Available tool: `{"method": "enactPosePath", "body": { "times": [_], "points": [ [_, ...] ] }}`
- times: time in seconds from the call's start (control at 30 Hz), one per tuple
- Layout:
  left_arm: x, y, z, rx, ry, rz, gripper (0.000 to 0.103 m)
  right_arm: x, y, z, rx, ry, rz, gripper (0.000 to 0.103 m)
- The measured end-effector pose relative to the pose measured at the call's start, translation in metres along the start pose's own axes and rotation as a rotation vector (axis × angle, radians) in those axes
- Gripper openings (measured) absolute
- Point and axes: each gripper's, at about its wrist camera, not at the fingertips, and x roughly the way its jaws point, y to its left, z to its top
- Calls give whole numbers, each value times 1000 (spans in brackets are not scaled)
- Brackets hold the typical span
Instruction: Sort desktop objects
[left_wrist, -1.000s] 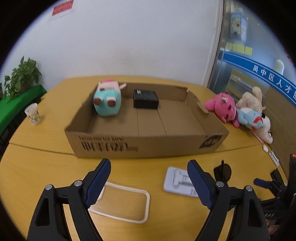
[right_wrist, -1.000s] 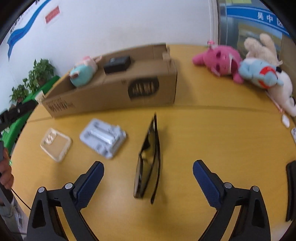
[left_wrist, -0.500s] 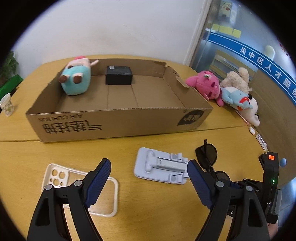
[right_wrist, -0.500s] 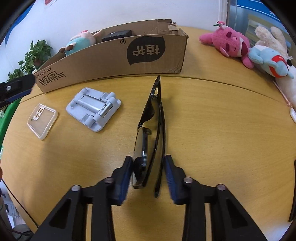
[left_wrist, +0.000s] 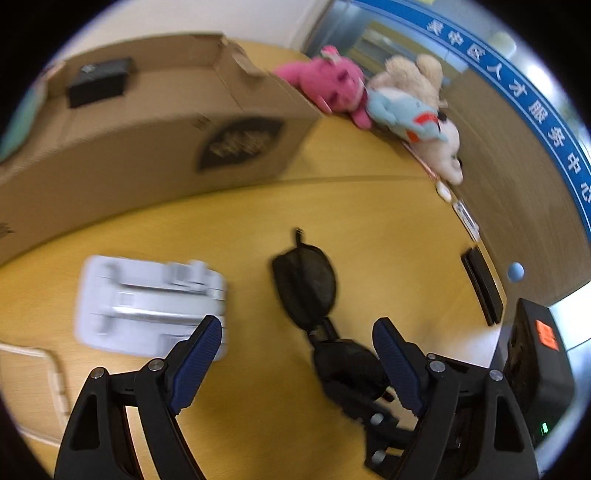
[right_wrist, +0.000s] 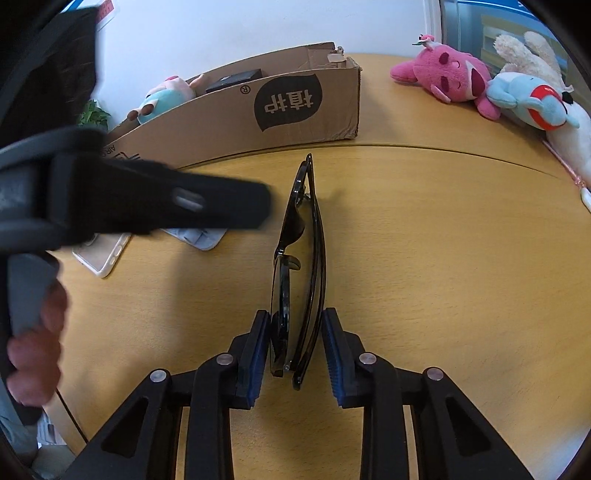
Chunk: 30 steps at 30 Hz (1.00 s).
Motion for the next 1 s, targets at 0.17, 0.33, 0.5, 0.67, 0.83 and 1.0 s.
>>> {"method": "enactPosePath", "body": {
  "times": [0.17, 0.33, 0.5, 0.67, 0.83, 1.0],
  "points": [
    [28, -9, 0, -9, 85, 4, 79, -3, 2, -7, -4, -13, 34, 28],
    [34, -16, -5, 38, 93, 69, 47, -4, 8, -13, -13, -22, 80, 27],
    [27, -7, -8, 1, 73, 93, 26, -8, 11, -13, -14, -33, 111, 27],
    [13, -5, -8, -3, 36, 82, 22, -18, 13, -9, -3, -70, 131, 27],
    [-6, -6, 2, 0, -16, 92, 22, -30, 22, 0, -25, -108, 128, 27],
    [-38, -7, 23, 19, -94, 104, 22, -46, 34, 28, -66, -177, 119, 27]
  ]
}}
